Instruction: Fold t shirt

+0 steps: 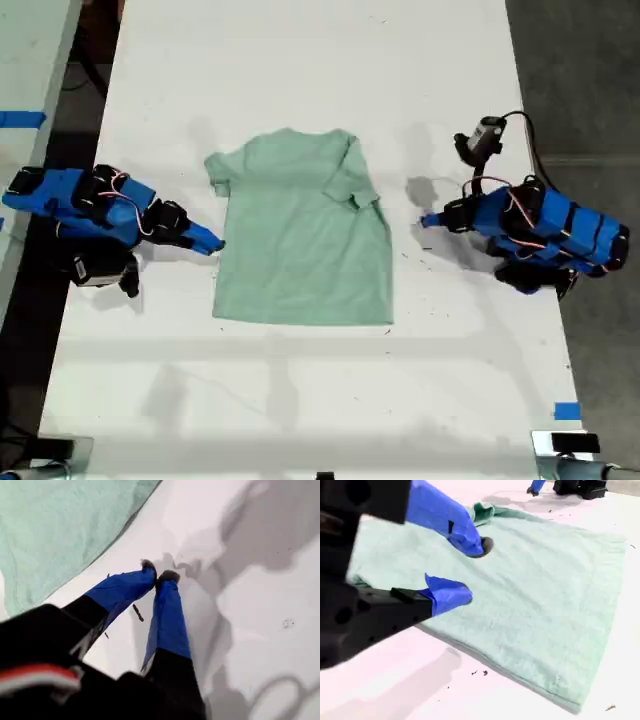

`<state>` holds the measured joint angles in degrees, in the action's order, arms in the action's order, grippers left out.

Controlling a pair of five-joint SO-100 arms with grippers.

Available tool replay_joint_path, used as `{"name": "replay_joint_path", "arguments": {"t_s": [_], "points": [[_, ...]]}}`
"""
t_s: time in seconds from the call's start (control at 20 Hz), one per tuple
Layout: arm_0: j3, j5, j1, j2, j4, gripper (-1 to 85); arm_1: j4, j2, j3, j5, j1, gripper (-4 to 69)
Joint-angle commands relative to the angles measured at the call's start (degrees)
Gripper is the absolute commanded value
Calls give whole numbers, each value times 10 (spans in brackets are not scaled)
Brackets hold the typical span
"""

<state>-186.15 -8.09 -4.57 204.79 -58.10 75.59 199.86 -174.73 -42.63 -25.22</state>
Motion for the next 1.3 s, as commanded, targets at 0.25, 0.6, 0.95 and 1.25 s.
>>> {"name": "replay_joint_path", "arguments": {"t_s": [0.25,0.6,0.95,1.25], "points": [[347,132,213,-417,-107,12,1,7,-36,-11,1,39],[661,370,496,-879,-154,203,1,7,-36,-11,1,39],[609,419,616,-946,-81,192,1,7,-36,-11,1,39],[500,386,604,-940,-15,180,1,7,-36,-11,1,39]]}}
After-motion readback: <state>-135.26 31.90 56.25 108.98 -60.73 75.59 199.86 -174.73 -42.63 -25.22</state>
